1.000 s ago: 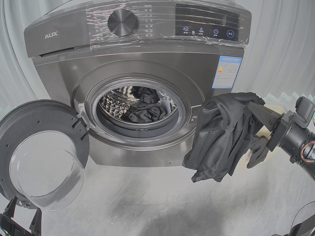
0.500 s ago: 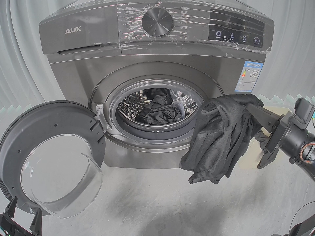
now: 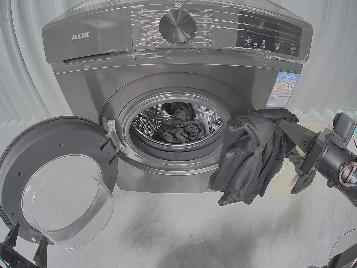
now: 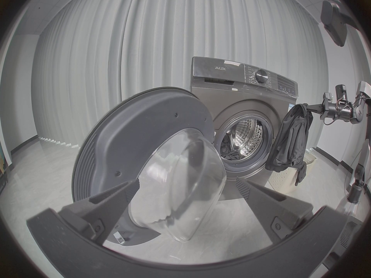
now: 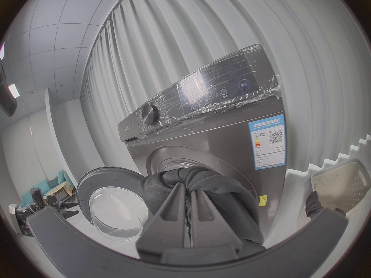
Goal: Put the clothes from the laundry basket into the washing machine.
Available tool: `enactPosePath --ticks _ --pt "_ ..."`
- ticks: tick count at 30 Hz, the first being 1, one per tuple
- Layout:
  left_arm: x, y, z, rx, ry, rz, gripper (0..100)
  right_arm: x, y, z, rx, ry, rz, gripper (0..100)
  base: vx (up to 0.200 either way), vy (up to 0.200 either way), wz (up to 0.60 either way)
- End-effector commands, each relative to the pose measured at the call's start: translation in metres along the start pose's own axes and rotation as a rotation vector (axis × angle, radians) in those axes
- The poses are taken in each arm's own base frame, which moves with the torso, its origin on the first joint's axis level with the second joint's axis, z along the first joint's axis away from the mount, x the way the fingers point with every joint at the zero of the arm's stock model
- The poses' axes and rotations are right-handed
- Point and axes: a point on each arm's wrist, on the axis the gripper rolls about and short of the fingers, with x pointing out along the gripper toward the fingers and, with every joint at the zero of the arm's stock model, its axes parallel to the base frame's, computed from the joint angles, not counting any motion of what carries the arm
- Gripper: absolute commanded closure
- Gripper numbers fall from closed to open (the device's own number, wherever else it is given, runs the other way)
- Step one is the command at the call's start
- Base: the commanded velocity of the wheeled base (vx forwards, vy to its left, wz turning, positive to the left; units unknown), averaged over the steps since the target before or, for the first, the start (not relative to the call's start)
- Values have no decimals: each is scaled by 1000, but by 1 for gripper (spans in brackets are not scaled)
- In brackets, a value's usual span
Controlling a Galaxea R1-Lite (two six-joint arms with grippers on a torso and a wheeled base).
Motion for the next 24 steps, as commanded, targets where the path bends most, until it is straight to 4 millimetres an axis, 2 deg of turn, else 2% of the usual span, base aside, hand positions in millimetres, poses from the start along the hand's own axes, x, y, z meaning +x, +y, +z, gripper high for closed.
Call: enactPosePath --ticks 1,16,22,24 --pt "0 0 -4 0 -3 1 0 -1 0 -2 -3 6 1 100 0 0 0" --pt "0 0 -5 10 -3 4 0 -4 1 -11 -6 51 52 100 0 0 0" --pt "0 0 -4 14 -4 4 0 -4 1 -13 -6 59 52 100 0 200 0" --pt "0 0 -5 17 -3 7 0 -4 1 -13 -8 57 53 100 0 0 0"
